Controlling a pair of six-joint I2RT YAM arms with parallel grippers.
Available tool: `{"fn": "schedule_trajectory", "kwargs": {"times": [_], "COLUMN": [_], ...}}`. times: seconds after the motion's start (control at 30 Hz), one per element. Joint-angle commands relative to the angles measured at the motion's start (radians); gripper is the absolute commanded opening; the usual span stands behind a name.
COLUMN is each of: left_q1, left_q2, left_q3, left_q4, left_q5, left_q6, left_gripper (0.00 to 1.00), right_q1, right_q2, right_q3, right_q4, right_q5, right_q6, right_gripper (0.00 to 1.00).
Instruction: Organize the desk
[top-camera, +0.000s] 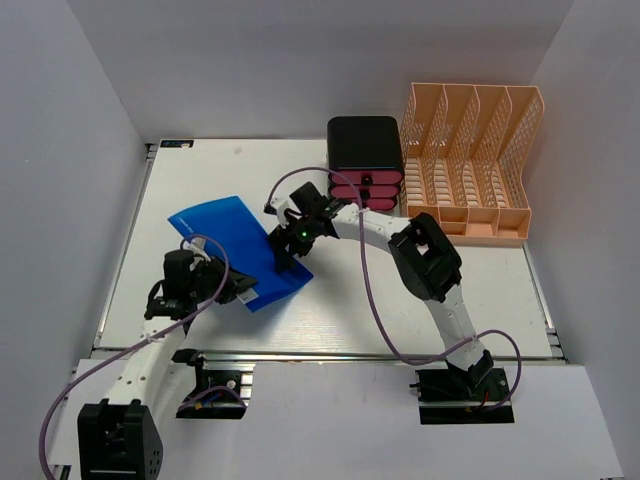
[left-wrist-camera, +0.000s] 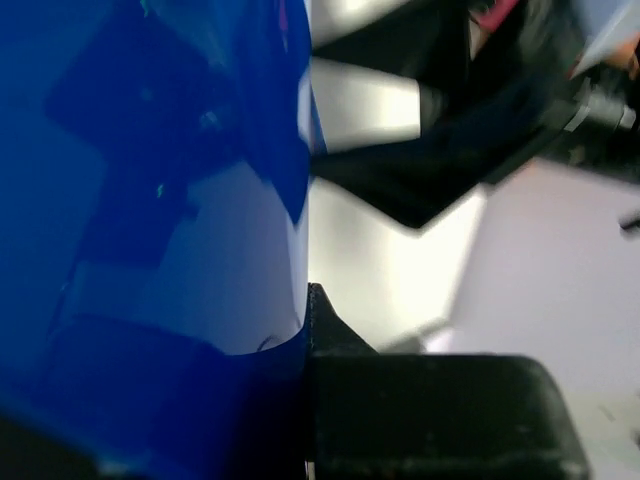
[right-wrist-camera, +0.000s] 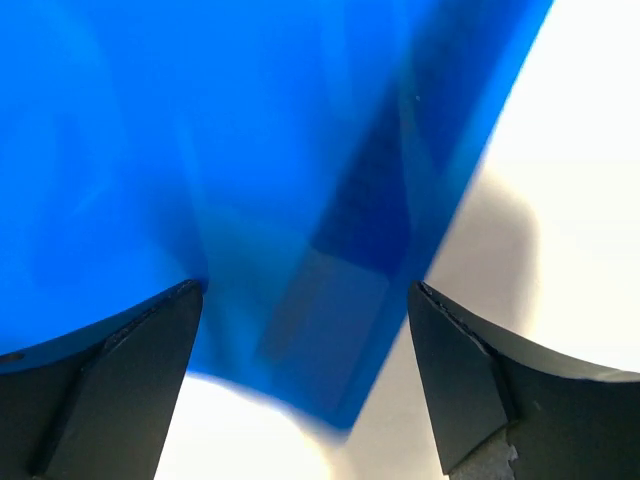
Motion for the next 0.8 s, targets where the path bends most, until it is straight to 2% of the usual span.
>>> {"fn": "schedule_trajectory", "kwargs": {"times": [0.0,0.13,0.27,0.5,0.6,0.7,0.73,0.77], "left_q1": [-0.008,-0.008,-0.008,-0.017,-0.026,-0.036,-0.036,-0.036], "left_q2": [-0.049,-0.055,-0.045,-0.023,0.007,0.058,0.072,0.098], "left_q3": [0.175,0.287,0.376,0.517,0.583,0.657,0.674,0.710], "left_q4": [-0.086,-0.208,-0.281,-0.317,-0.274,-0.235,-0.229,-0.216], "left_q5": [-0.143,-0.220,-0.223,-0.184,-0.138,-0.082,-0.076,-0.058], "left_q6": [0.182,0.279,0.361,0.515,0.526,0.524,0.524,0.524], "left_gripper": [0.00,0.00,0.00,0.00,0.00,0.00,0.00,0.00], "right_q1": [0.043,0.037,0.029,0.014,-0.006,-0.038,-0.041,-0.064], "right_q2": [-0.041,-0.153,-0.300,-0.518,-0.589,-0.671,-0.693,-0.711], "right_q3": [-0.054,-0.098,-0.155,-0.284,-0.334,-0.356,-0.361,-0.373], "right_q4": [-0.087,-0.079,-0.044,0.084,0.129,0.126,0.125,0.125], "right_q5": [0.070,0.130,0.225,0.370,0.455,0.476,0.475,0.475], "right_q6": [-0.061,-0.088,-0.122,-0.180,-0.176,-0.200,-0.196,-0.191], "right_gripper": [0.89,0.89,0.89,0.89,0.89,0.89,0.86,0.72]}}
